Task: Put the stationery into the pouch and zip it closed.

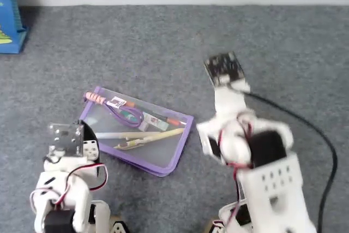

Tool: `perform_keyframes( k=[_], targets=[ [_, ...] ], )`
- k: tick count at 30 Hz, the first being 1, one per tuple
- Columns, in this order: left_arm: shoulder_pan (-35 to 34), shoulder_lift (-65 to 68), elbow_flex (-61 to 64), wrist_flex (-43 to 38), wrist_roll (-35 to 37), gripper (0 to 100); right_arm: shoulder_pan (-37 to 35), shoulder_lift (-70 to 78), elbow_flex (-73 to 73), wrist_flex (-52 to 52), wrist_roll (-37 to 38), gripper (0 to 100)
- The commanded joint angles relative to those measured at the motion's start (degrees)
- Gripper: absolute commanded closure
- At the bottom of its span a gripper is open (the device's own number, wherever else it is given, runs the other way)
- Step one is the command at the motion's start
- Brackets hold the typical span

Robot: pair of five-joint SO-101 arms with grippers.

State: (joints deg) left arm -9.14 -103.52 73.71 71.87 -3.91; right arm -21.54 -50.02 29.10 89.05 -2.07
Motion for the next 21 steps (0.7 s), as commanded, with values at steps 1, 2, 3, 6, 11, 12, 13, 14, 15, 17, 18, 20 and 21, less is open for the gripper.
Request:
perform_keyframes(
  k=[1, 2, 3, 6, 11, 12, 13, 14, 15, 17, 18, 20, 21],
  targets=[
    [-0.18, -0.62, 2.42, 0.35, 0.62, 99, 0.66, -12.88, 14.07, -8.04, 0.79, 99.0],
    [-0.09, -0.62, 3.65, 0.35, 0.62, 99, 0.66, -15.78, 17.85, -9.71, 0.79, 99.0],
    [-0.09, -0.62, 4.97, 0.35, 0.62, 99, 0.66, -18.77, 21.36, -11.30, 0.79, 99.0],
    [-0.09, -0.62, 8.75, 0.18, 0.62, 99, 1.19, -27.21, 30.42, -14.20, 0.62, 99.0],
    [0.00, -0.62, 10.86, 0.44, 0.62, 99, 10.07, -38.90, 36.66, -14.73, 0.44, 99.0],
    [0.00, -0.62, 11.21, 0.35, 0.62, 99, 11.38, -40.84, 38.68, -14.73, 0.53, 99.0],
    [0.09, -0.62, 11.56, 0.18, 0.62, 99, 12.62, -42.59, 40.79, -14.90, 0.70, 99.0],
    [0.09, -0.62, 12.00, 0.09, 0.62, 99, 13.76, -44.53, 42.99, -14.90, 0.79, 99.0],
    [0.18, -0.62, 12.44, 0.09, 0.62, 99, 14.55, -46.11, 44.84, -14.90, 0.79, 99.0],
    [0.18, -0.62, 13.32, 0.00, 0.62, 99, 15.78, -49.19, 48.09, -14.90, 0.79, 99.0],
    [0.18, -0.62, 13.67, 0.00, 0.62, 99, 16.22, -50.68, 49.49, -14.73, 0.79, 99.0],
    [0.18, -0.62, 14.37, 0.00, 0.62, 99, 16.48, -53.85, 52.04, -14.37, 0.79, 99.0],
    [0.18, -0.62, 14.73, 0.00, 0.62, 99, 16.48, -54.29, 52.92, -14.37, 0.79, 99.0]
  ],
)
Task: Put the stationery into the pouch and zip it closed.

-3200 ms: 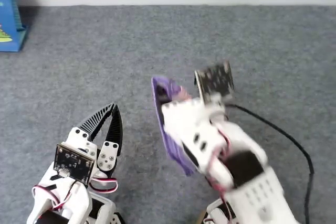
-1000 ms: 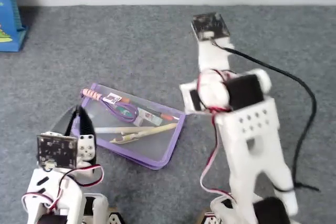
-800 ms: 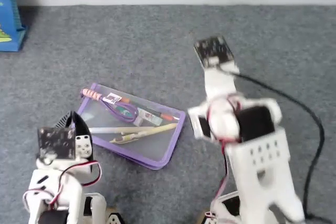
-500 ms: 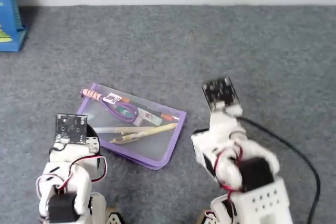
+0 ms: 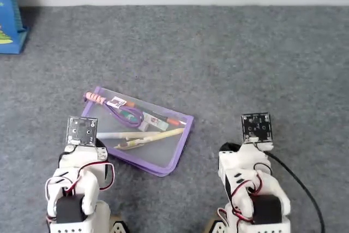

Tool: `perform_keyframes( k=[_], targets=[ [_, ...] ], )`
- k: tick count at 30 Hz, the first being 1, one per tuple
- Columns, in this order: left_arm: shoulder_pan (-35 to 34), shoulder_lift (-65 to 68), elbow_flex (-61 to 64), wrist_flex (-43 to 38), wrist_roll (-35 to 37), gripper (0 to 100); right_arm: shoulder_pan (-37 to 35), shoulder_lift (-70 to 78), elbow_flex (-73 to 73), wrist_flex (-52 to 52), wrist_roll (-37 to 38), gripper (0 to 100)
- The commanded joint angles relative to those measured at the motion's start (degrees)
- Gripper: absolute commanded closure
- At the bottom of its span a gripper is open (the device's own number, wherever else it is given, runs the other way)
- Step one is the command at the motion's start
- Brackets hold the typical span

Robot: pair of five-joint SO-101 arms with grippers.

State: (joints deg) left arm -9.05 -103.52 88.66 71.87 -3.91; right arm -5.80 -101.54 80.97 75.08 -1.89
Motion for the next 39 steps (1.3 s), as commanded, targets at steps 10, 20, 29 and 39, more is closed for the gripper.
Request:
perform_keyframes(
  k=[10, 20, 29, 39],
  targets=[
    [5.54, -0.62, 6.02, 0.00, 0.00, 99, 0.84, -2.42, 11.78, -0.92, 0.26, 99.0],
    [7.65, -0.53, 7.78, 0.18, 0.09, 99, 10.68, -2.33, 15.47, -0.66, 0.62, 98.9],
    [6.07, -0.53, 7.78, 0.26, 0.53, 99, 13.05, -2.33, 15.47, -0.13, 0.44, 98.9],
    [2.20, -0.53, 7.78, 0.26, 15.56, 99, 10.95, -2.33, 15.47, -0.13, 0.18, 99.0]
  ],
)
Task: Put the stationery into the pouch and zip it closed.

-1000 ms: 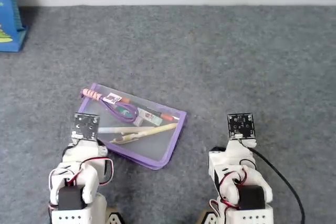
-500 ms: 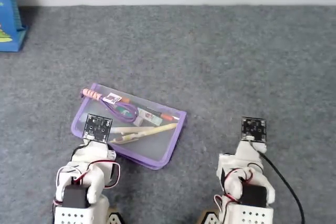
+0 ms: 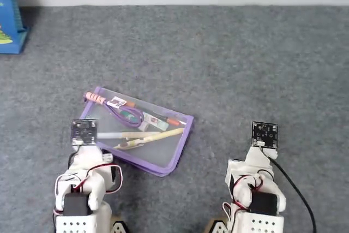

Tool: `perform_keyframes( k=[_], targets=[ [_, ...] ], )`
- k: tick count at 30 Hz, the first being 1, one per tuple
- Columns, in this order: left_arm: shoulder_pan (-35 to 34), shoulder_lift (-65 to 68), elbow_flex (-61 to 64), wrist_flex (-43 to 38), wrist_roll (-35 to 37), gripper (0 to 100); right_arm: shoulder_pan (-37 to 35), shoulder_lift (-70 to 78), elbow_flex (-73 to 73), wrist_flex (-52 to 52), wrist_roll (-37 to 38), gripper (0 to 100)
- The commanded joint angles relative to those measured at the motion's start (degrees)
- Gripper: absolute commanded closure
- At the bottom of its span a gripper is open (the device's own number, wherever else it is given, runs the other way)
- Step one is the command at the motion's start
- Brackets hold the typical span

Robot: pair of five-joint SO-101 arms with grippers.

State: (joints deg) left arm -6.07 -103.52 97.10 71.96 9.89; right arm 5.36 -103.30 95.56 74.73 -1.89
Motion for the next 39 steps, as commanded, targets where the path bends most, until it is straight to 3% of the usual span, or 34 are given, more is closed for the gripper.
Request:
perform_keyframes(
  k=[1, 10, 17, 24, 39],
  targets=[
    [-0.88, -0.53, -0.66, 0.18, 1.05, 99, -0.22, -0.57, 0.88, 0.22, 0.18, 99.0],
    [-1.93, -0.53, -0.66, 0.35, -21.27, 99, -0.57, -0.66, 0.88, 0.22, 0.26, 99.0],
    [-2.46, -0.53, -0.66, 0.35, -21.45, 99, -0.22, -0.66, 0.88, 0.22, 0.26, 99.0],
    [-12.66, -0.53, -0.57, 0.00, -21.71, 99, -0.40, -0.66, 0.88, 0.22, 0.26, 99.0],
    [-10.20, -0.53, -0.57, 0.35, -21.54, 99, -0.48, -0.66, 0.88, 0.22, 0.26, 99.0]
  ],
)
